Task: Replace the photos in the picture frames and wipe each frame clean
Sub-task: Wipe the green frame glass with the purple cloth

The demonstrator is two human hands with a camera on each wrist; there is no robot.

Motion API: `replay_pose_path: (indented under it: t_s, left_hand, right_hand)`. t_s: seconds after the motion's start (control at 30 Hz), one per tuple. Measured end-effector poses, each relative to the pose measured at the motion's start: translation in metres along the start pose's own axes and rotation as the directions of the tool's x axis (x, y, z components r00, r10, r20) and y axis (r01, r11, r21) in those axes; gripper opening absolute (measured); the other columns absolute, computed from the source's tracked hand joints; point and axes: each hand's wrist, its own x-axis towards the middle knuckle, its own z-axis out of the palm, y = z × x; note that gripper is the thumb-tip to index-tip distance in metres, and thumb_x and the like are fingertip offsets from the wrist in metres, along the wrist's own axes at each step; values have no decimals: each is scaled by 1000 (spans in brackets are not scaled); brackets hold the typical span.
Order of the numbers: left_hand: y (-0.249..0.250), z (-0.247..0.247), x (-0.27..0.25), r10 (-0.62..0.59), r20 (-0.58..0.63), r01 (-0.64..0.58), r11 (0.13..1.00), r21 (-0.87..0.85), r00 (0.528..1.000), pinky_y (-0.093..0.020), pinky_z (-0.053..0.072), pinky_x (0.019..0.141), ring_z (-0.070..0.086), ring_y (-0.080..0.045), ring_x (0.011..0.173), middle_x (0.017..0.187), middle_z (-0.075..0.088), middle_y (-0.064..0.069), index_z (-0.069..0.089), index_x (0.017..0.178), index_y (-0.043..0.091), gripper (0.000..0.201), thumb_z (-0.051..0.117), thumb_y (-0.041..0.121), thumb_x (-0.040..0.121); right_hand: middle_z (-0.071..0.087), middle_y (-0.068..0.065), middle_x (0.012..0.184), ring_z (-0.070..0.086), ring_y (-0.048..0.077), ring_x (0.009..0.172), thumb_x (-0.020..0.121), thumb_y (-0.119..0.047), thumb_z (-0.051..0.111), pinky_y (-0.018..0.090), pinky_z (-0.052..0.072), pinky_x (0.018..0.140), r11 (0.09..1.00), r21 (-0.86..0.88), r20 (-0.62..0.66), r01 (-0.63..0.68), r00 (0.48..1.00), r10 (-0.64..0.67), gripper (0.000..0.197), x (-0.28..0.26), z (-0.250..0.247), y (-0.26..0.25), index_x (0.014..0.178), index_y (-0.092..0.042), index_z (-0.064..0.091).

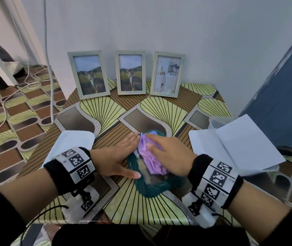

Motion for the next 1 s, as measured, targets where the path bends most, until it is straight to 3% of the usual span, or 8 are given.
replay_pose_path:
  t_s: [0.1, 0.17, 0.27, 0.33, 0.37, 0.57, 0.73, 1.0]
  left_hand:
    - [2, -3, 0, 2, 6, -2, 1000, 9, 1000, -30, -12, 119, -39, -2, 136, 148, -38, 10, -26, 148, 21, 120, 53, 74, 75]
    - [2, -7, 2, -8, 18, 7, 1000, 21, 1000, -32, -10, 121, -36, -4, 139, 151, -35, 7, -24, 149, 19, 120, 56, 72, 76]
    - [0, -16, 3, -4, 33, 3, 999, 32, 999, -26, -14, 118, -31, -1, 139, 152, -32, 11, -20, 151, 19, 118, 64, 62, 80]
    - [0, -25, 1, 4, 31, -5, 999, 46, 1000, -12, -20, 108, -26, 6, 136, 146, -27, 19, -13, 153, 22, 114, 70, 53, 81]
    - [2, -29, -1, 2, 21, -3, 998, 57, 1000, -8, -19, 105, -21, 7, 136, 146, -22, 20, -8, 155, 22, 112, 73, 49, 81]
    - [31, -38, -8, -26, -20, 28, 987, 155, 999, -26, 16, 119, 20, -17, 147, 164, 9, -1, 6, 156, 22, 90, 66, 23, 89]
    - [58, -2, -13, -21, -44, 29, 983, 183, 999, -24, -6, 118, -17, -13, 147, 161, -17, -7, -10, 155, 11, 76, 40, 34, 101]
    - [60, 16, -9, -52, -88, 72, 966, 249, 995, -21, -1, 115, -4, -13, 150, 163, -6, -9, -3, 155, 7, 82, 32, 56, 99]
  right_hand:
    - [67, 5, 113, 60, 17, 89, 96, -15, 40, 31, 49, 83, 999, 50, -87, -16, 996, 21, 45, -11, -17, 13, 140, -23, 48]
    - [64, 5, 106, 61, 24, 92, 87, -8, 44, 33, 50, 79, 998, -4, 4, -67, 998, 67, 43, -19, -25, 21, 128, -19, 51]
    - [34, 11, 153, 32, 29, 142, 87, -4, 46, 36, 37, 108, 970, -234, 282, -59, 951, 126, 64, -30, -22, 31, 147, -7, 27]
    - [-1, 7, 164, 3, 18, 151, 90, -7, 47, 33, 18, 121, 959, -282, 349, 7, 932, 95, 80, -38, -15, 34, 156, -12, 3]
    - [-6, 7, 164, 0, 16, 151, 93, -11, 47, 32, 13, 122, 956, -292, 339, 33, 938, 71, 80, -41, -12, 36, 156, -14, -1]
    - [-7, 6, 164, -5, 14, 151, 104, -39, 34, 31, 6, 123, 938, -347, 281, 12, 955, 92, 70, -54, 2, 34, 156, -11, -4]
    - [-7, 7, 164, -4, 15, 151, 99, -54, 38, 32, 6, 123, 932, -362, 252, -2, 962, 100, 83, -49, 5, 31, 156, -11, -4]
    - [-5, 9, 164, 2, 17, 151, 97, -60, 34, 31, 7, 120, 884, -467, 234, 34, 968, 87, 84, -45, 5, 32, 156, -10, -2]
